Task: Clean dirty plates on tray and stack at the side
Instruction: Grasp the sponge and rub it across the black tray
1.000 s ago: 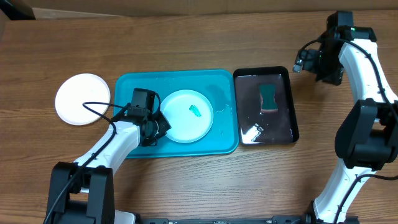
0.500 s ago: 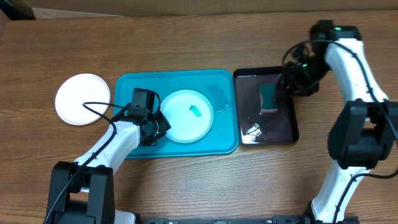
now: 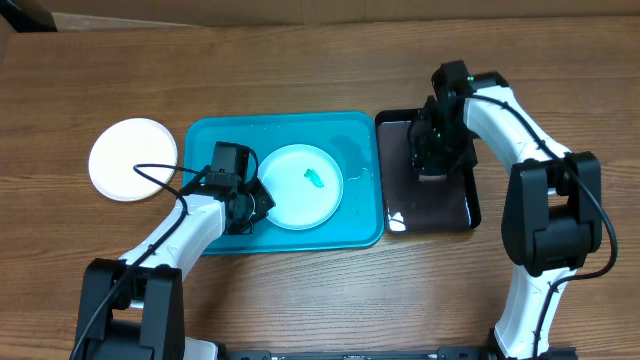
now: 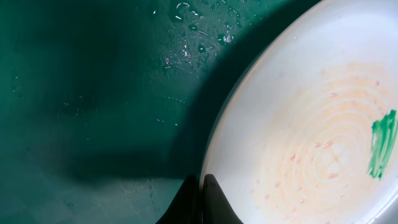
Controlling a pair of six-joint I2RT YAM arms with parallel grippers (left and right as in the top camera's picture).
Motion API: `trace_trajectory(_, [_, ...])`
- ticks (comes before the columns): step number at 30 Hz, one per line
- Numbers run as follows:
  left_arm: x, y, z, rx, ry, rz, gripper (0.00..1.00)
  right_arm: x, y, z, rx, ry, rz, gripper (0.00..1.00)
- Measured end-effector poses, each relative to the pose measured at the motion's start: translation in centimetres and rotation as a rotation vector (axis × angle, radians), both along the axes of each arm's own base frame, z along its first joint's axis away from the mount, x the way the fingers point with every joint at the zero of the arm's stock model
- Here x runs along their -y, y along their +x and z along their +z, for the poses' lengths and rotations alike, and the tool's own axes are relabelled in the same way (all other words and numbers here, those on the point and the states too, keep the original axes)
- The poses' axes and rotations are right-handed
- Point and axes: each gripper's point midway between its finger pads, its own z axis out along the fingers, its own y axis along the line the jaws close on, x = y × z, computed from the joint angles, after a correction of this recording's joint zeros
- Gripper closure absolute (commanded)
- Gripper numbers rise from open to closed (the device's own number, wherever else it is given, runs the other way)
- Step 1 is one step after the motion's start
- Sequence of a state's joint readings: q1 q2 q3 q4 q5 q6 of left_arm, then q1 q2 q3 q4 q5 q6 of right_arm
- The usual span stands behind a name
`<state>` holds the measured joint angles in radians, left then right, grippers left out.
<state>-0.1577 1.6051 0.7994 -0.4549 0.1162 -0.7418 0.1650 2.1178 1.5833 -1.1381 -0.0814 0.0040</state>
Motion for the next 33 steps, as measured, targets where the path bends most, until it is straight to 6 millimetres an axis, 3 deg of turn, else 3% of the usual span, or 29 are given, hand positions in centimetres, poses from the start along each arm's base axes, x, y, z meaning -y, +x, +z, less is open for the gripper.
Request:
trace_trajectory(1, [0.0,0.0,0.0,0.000,0.000,0.000,0.96,0.1,-0.2,-0.3,-0.003,-0.004,0.002,0.32])
trace_trajectory(4, [0.0,0.0,0.0,0.000,0.000,0.000,0.96,0.1,-0.6,-0.9,-0.013,-0.002,0.006,0.82])
trace_trajectory(5, [0.0,0.0,0.0,0.000,0.000,0.000,0.96,0.0,-0.7,-0.9,-0.015,0.005,0.001,0.85])
trace_trajectory(6, [0.0,0.0,0.0,0.000,0.000,0.000,0.96,-0.1,-0.7,-0.9,-0.016,0.013,0.001,0.82])
trace_trajectory(8, [0.0,0.0,0.0,0.000,0.000,0.000,0.96,-0.3,-0.6,-0.9,-0.016,0.023,-0.006,0.27])
trace_trajectory(11, [0.0,0.0,0.0,0.000,0.000,0.000,0.96,-0.5,-0.7,-0.8,-0.017,0.033,-0.003,0.04])
trace_trajectory(16, [0.0,0.0,0.0,0.000,0.000,0.000,0.96,-0.7,0.2,-0.9,0.017,0.047,0.001,0.05])
trace_trajectory(18, [0.0,0.0,0.0,0.000,0.000,0.000,0.96,-0.8,0.7,-0.9,0.039,0.050,0.002,0.12])
trace_trajectory(21, [0.0,0.0,0.0,0.000,0.000,0.000,0.96,-1.0,1.5,-0.9,0.073,0.057,0.009,0.36])
trace_trajectory(23, [0.0,0.0,0.0,0.000,0.000,0.000,0.96,-1.0,1.7,-0.8,0.082,0.057,0.007,0.67])
trace_trajectory(24, [0.0,0.0,0.0,0.000,0.000,0.000,0.96,-1.0,1.7,-0.9,0.082,0.055,0.004,0.76])
trace_trajectory(25, [0.0,0.0,0.0,0.000,0.000,0.000,0.96,-1.0,1.8,-0.8,0.083,0.059,0.004,0.79])
trace_trajectory(26, [0.0,0.0,0.0,0.000,0.000,0.000,0.96,-1.0,1.8,-0.8,0.084,0.059,0.004,0.79])
trace_trajectory(27, [0.0,0.0,0.0,0.000,0.000,0.000,0.96,-1.0,1.8,-0.8,0.084,0.060,0.001,0.72])
trace_trajectory(28, [0.0,0.0,0.0,0.000,0.000,0.000,0.96,-1.1,1.8,-0.8,0.084,0.060,-0.001,0.42])
trace_trajectory(29, [0.0,0.0,0.0,0.000,0.000,0.000,0.96,-1.0,1.8,-0.8,0.085,0.059,-0.005,0.33])
trace_trajectory(31, [0.0,0.0,0.0,0.000,0.000,0.000,0.96,-1.1,2.0,-0.8,0.092,0.061,-0.001,0.28])
trace_trajectory(33, [0.0,0.0,0.0,0.000,0.000,0.000,0.96,-1.2,2.4,-0.8,0.110,0.064,0.002,0.31])
